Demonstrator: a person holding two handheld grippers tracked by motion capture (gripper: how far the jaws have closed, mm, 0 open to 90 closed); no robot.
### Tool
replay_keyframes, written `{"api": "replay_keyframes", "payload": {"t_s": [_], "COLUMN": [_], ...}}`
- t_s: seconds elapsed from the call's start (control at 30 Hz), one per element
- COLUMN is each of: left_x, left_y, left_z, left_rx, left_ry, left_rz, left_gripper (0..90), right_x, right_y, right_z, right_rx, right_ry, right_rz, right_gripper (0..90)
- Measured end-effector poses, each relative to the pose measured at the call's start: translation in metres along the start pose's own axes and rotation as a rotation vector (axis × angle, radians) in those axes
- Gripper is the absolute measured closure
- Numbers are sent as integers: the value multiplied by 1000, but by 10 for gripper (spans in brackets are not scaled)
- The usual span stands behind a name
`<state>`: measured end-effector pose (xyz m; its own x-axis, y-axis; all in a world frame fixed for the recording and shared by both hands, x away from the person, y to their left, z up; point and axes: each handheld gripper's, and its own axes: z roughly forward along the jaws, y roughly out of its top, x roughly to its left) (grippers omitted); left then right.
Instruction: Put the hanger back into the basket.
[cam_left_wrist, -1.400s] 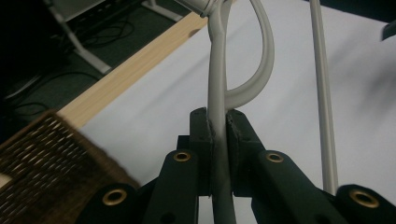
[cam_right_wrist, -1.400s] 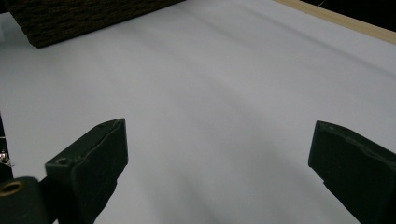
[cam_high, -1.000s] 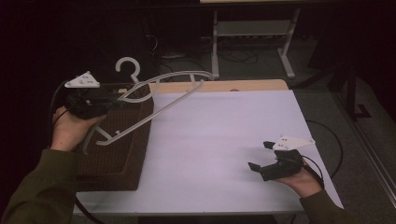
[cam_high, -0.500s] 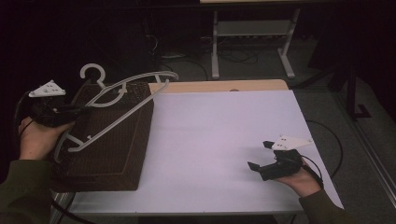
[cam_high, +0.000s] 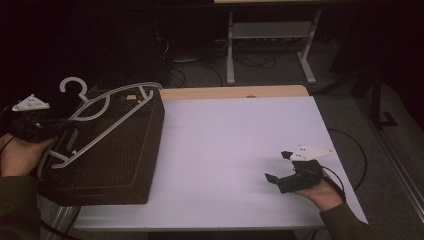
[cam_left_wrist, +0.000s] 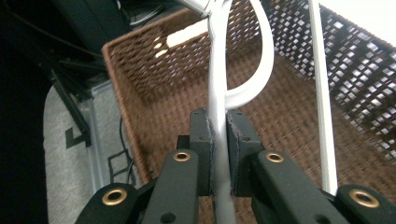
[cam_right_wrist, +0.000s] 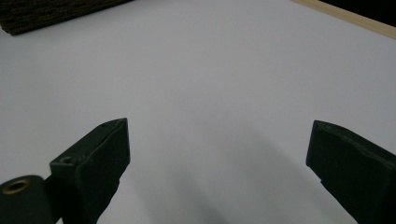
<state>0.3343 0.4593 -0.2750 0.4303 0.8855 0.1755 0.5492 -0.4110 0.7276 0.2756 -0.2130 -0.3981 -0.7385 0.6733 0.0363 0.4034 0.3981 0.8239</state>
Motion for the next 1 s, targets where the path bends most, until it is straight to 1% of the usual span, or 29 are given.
{"api": "replay_keyframes", "payload": {"t_s": [0.2,0.23,0.33,0.4,0.43,0.53,0.57,0.67,0.87,0.9,0.97,1.0], "left_x": [10,11,13,13,13,9,7,6,8,8,9,9], "left_y": [-12,-13,-17,-18,-18,-17,-16,-15,-18,-18,-20,-21], "left_z": [1,2,5,9,10,17,19,25,28,28,30,30], "left_rx": [25,25,32,43,53,63,71,83,92,92,93,90], "left_ry": [29,30,32,31,28,19,20,21,29,28,19,6], "left_rz": [-22,-33,-45,-44,-36,-32,-25,-22,-18,-23,-23,-26], "left_gripper": [828,828,827,828,827,827,827,826,826,825,821,811], "right_x": [0,0,0,0,0,0,0,0,-1,-1,0,0], "right_y": [0,0,0,0,0,0,0,0,0,0,0,0], "right_z": [1,1,1,1,1,1,1,0,-1,-1,-2,-2], "right_rx": [5,4,4,5,4,3,5,0,7,6,5,6], "right_ry": [0,1,1,0,0,0,1,2,-3,-3,0,0], "right_rz": [1,1,2,2,-1,-3,2,3,2,1,5,4], "right_gripper": [56,56,56,56,56,56,56,56,58,58,57,58]}}
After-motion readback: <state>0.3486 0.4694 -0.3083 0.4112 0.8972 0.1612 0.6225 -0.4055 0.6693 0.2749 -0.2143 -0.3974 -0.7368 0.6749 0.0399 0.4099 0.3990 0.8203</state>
